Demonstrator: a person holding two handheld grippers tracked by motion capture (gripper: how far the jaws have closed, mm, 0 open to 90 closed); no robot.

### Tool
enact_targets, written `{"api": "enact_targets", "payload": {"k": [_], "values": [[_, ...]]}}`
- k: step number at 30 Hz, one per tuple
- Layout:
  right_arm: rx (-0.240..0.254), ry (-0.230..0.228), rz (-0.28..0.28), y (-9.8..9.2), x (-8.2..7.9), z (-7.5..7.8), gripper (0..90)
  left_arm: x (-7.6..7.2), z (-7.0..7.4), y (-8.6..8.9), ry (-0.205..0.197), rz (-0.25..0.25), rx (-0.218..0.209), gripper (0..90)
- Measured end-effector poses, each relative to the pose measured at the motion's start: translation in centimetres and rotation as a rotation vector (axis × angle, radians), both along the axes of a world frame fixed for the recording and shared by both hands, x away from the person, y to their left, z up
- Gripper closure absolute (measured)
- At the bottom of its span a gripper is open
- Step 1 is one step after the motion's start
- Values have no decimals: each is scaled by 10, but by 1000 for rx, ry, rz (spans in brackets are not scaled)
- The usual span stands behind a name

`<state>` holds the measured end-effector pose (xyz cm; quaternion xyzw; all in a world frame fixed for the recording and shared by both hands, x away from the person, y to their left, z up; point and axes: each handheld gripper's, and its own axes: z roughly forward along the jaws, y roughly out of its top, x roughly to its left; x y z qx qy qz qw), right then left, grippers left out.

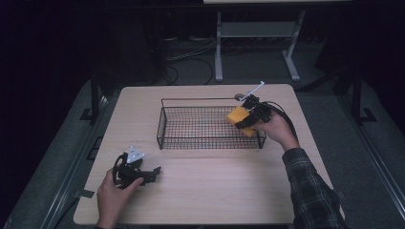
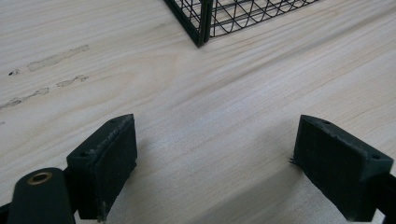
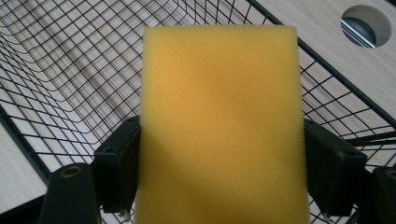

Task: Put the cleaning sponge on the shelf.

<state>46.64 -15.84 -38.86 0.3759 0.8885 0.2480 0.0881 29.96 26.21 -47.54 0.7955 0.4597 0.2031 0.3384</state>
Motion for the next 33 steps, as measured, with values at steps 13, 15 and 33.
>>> {"api": "enact_targets", "payload": {"k": [13,15,33], "values": [[-21,26,6,6,3,-14,233,0,0,0,0,0,0,126],[-25,32,8,8,3,-15,233,0,0,0,0,0,0,126],[-54,58,6,12,5,-24,229,0,0,0,0,0,1,126]]}}
